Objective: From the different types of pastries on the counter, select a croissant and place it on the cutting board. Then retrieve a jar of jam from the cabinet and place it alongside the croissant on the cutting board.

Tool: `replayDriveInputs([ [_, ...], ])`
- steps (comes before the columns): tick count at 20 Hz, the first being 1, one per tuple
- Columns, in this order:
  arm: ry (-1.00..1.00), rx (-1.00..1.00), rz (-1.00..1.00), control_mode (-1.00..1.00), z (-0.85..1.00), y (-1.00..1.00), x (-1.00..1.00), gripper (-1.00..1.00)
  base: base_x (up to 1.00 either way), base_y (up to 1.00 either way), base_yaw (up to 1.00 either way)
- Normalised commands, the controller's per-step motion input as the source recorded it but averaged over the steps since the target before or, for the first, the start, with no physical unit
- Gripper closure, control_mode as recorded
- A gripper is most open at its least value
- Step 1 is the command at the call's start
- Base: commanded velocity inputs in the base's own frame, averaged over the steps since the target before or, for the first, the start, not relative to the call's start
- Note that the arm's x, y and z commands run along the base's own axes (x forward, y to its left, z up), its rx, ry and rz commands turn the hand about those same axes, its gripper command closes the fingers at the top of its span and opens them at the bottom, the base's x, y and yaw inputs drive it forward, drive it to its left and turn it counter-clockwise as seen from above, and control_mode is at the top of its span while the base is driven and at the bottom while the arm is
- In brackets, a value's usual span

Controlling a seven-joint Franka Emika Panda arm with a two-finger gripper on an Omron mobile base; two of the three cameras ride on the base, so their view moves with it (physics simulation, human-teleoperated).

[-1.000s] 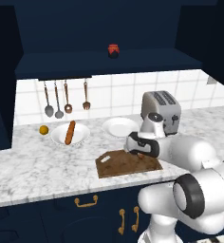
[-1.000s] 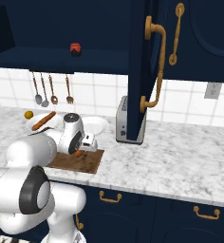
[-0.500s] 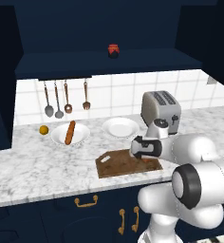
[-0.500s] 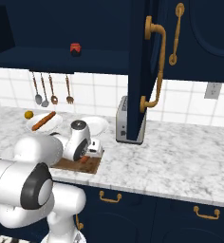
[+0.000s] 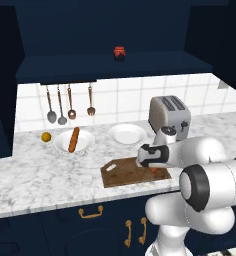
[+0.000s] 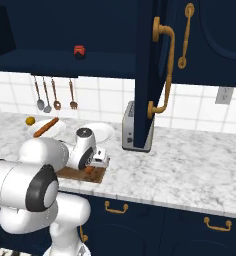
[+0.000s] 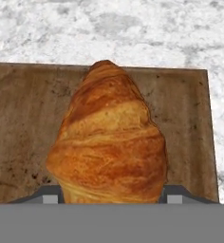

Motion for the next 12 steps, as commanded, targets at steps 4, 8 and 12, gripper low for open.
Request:
replayDriveInputs([
  [4, 0.01, 0.00, 0.00, -1.00, -0.04, 0.00, 0.09, -1.00, 0.00, 0.00, 0.00],
  [8, 0.00, 0.01, 0.00, -1.00, 0.13, -0.02, 0.00, -1.00, 0.00, 0.00, 0.00],
  [12, -0.01, 0.02, 0.00, -1.00, 0.43, -0.07, 0.00, -1.00, 0.00, 0.00, 0.00],
])
